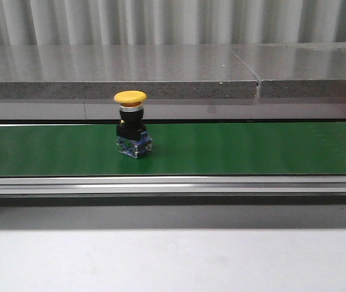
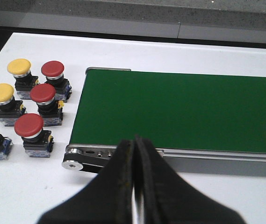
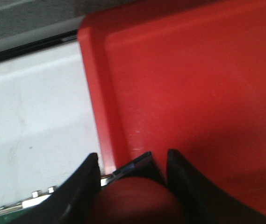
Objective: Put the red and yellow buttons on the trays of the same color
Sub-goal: 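Lower the red button into the red tray and open the right gripper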
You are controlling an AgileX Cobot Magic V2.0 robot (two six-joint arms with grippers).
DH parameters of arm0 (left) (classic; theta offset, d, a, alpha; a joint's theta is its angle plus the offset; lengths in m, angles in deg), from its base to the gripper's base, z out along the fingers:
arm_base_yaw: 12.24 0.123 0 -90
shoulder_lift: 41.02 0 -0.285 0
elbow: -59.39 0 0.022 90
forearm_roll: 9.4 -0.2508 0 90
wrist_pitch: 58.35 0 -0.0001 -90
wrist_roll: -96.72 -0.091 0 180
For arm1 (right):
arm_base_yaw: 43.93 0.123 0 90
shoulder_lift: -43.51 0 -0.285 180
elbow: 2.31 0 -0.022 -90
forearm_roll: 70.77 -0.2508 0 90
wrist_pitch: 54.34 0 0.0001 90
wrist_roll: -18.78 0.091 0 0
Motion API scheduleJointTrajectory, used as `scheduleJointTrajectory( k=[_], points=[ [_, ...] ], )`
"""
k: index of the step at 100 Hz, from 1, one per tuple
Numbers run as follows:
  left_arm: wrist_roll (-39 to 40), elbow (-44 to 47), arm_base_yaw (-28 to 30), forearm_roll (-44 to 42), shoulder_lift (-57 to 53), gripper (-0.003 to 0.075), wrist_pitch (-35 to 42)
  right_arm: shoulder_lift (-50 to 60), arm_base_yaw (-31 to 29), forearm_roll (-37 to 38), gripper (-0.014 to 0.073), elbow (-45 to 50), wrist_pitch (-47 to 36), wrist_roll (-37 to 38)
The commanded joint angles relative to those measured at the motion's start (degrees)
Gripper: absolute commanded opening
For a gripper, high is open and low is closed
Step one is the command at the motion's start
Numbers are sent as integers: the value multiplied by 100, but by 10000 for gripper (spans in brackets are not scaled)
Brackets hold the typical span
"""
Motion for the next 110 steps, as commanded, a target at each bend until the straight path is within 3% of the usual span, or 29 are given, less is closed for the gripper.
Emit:
scheduleJointTrajectory(
  k=[1,66,73,93,110],
  points=[
    [20,-156,-53,45,51,-21,421,60,-162,-123,235,-219,-403,31],
    [20,-156,-53,45,51,-21,421,-882,-240,-123,244,-416,-811,31],
    [20,-156,-53,45,51,-21,421,-884,-240,-123,294,-416,-777,31],
    [20,-156,-53,45,51,-21,421,-884,-240,-129,577,-416,-789,31],
    [20,-156,-53,45,51,-21,421,-855,-240,-129,616,-416,-768,36]
  ],
)
